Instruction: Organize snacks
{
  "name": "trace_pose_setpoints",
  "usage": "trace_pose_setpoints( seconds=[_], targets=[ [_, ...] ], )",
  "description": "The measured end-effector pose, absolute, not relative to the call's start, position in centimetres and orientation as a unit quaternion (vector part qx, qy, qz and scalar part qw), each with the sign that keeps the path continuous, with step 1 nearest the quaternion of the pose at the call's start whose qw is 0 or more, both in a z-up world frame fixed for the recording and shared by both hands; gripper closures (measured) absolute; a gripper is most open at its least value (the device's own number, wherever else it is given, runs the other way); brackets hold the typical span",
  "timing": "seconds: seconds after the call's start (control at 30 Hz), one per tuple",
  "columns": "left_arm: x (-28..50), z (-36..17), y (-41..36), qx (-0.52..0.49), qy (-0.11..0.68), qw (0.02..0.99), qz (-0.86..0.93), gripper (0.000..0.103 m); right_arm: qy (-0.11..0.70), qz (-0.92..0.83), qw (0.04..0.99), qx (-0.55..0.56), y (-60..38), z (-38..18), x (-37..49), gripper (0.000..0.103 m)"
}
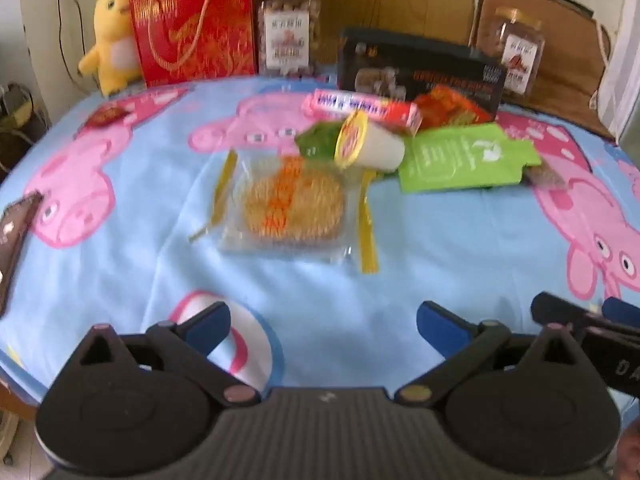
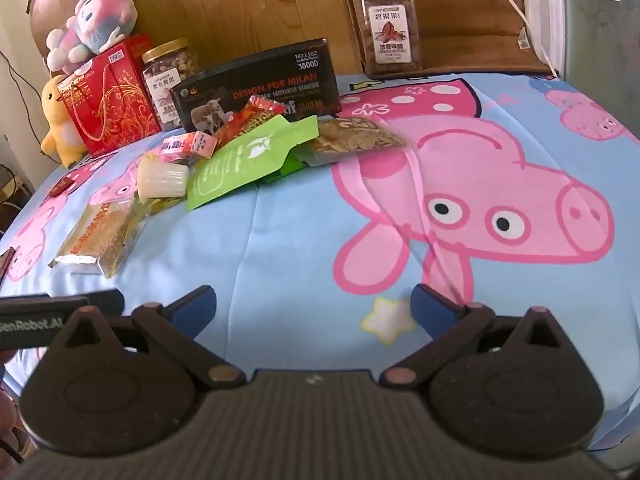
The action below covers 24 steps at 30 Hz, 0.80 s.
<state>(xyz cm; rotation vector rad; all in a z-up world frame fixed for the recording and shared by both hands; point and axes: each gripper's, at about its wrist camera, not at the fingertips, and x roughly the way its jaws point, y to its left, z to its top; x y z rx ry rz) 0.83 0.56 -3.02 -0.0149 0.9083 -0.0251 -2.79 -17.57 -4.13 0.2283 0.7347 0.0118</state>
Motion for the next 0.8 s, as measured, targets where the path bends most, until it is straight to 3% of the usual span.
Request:
trace_pose_setpoints(
  seconds=[0.8],
  targets=[
    [0.3,-3.9,0.5,-0.001,0.426,0.905,-0.003,0.0,0.338,0.014,0.932,0.133,-18.5,-4.3,-3.2,0.0]
  ],
)
